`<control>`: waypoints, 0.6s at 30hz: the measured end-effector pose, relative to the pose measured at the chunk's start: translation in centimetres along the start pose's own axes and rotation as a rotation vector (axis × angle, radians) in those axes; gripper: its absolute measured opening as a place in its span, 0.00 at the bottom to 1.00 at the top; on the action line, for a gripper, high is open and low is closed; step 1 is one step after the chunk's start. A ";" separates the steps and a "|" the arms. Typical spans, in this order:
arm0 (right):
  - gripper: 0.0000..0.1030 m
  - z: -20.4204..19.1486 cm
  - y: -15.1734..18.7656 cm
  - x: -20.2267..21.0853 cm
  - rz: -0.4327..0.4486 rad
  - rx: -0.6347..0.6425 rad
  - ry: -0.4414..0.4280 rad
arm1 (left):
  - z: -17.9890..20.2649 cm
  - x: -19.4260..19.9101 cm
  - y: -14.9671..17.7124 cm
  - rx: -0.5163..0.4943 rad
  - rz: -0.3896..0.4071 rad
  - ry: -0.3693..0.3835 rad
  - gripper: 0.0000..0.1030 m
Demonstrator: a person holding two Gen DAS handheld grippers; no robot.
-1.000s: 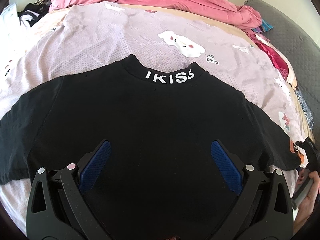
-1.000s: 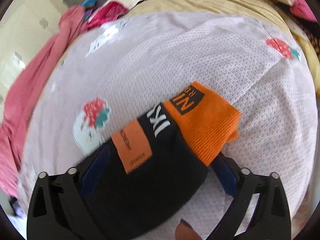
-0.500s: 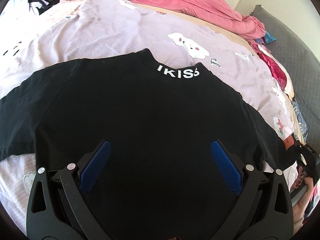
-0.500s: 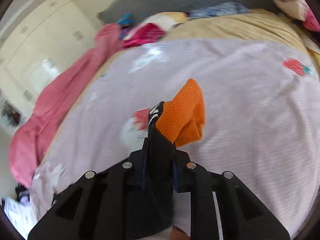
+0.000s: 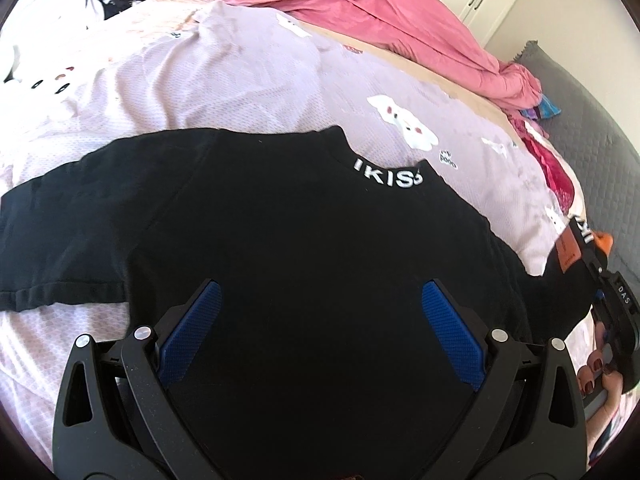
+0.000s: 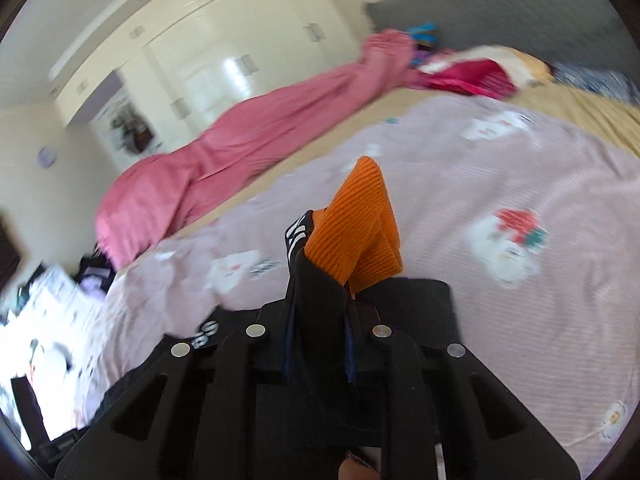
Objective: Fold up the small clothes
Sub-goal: 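Carry the sleeve with the right gripper across the shirt front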
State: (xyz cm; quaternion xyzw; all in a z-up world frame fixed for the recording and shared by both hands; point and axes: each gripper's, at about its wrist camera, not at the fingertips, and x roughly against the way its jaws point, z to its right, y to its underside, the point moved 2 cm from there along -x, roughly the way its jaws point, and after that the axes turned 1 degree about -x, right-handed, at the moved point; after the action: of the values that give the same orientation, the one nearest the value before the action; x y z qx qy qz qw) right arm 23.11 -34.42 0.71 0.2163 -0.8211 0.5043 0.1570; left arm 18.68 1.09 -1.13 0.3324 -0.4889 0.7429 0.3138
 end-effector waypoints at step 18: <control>0.13 -16.3 6.0 -3.9 -0.133 0.406 -0.238 | -5.5 0.8 -1.1 0.113 0.028 0.026 0.92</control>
State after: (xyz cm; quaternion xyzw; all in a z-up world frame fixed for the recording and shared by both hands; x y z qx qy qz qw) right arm 24.01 -16.69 1.47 0.3548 -0.6995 0.6186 0.0453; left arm 18.07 6.75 -1.52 0.3334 -0.4465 0.7779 0.2905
